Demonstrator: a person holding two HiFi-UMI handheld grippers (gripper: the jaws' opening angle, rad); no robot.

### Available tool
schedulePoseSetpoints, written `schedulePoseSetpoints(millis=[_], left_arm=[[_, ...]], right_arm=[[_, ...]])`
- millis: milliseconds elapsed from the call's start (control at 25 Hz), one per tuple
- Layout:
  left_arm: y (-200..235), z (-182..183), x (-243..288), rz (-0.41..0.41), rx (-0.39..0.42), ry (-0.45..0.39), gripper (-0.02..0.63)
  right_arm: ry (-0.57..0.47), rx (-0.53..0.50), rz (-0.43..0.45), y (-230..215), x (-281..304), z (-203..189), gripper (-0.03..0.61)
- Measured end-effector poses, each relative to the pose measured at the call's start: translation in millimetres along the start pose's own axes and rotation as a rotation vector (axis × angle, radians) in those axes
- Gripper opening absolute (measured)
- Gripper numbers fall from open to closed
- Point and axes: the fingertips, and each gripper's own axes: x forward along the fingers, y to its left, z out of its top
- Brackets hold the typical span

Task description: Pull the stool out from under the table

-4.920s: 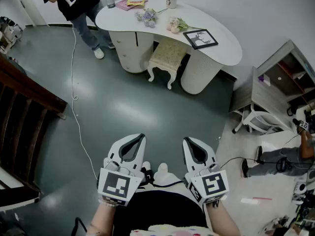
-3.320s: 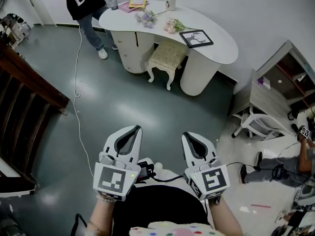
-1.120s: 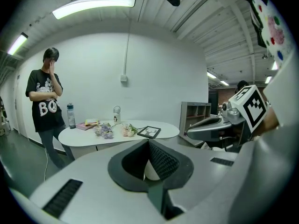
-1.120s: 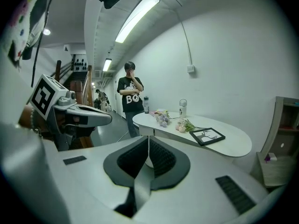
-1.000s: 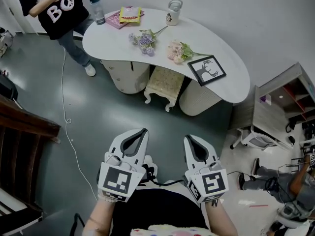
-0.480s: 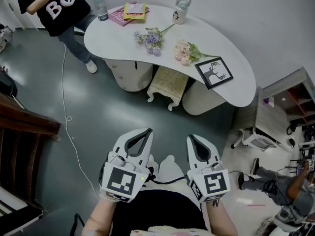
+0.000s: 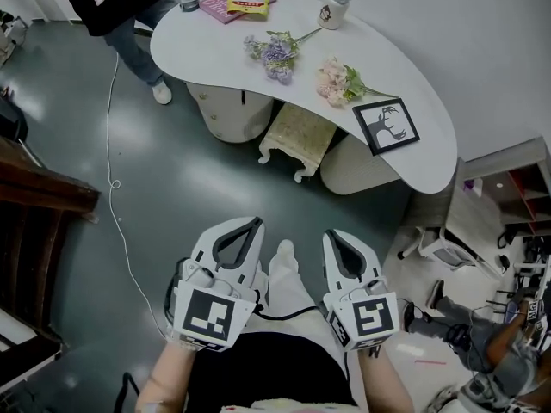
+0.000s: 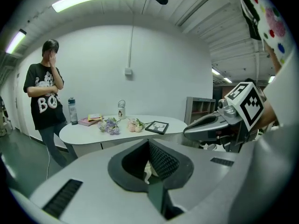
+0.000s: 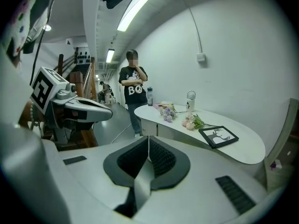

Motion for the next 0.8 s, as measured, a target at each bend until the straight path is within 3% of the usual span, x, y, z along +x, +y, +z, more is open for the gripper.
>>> schedulePoseSetpoints(millis=[440, 800], left_arm=[[16.3, -27.2, 35.2, 0.039, -0.063, 0.050, 0.017], [41.6, -63.7, 74.2, 0.055, -0.043, 0.123, 0.017]], right_arm=[[0.058, -0.014, 0.039, -32.5, 32.5, -23.8, 0.035], [0.119, -0.034, 0.040, -70.7, 73.9, -53.7, 0.035]])
